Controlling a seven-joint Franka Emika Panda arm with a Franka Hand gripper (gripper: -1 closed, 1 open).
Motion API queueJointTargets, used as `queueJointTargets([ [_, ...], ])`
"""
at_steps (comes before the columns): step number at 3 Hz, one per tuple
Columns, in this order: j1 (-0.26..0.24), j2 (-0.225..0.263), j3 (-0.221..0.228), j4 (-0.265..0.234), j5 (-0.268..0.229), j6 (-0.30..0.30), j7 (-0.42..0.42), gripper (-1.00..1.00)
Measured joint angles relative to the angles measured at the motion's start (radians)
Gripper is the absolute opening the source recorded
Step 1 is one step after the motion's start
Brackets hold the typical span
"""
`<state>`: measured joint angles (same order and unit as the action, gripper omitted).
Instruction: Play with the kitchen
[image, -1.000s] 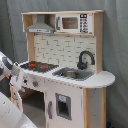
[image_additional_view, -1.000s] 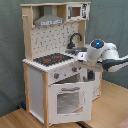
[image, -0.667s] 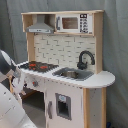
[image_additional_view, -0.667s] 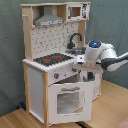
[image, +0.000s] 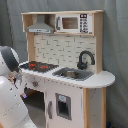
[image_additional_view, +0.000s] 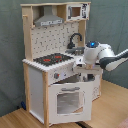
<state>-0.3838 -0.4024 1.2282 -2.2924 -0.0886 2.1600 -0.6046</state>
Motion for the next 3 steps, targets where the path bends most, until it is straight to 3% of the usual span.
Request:
queueJointTargets([
  [1, 0.0, 0.004, 0.0, 0.0, 0.0, 0.0, -0.006, -1.0],
  [3, -0.042, 0.022, 0.006, -0.007, -0.005, 0.002, -0.188, -1.0],
])
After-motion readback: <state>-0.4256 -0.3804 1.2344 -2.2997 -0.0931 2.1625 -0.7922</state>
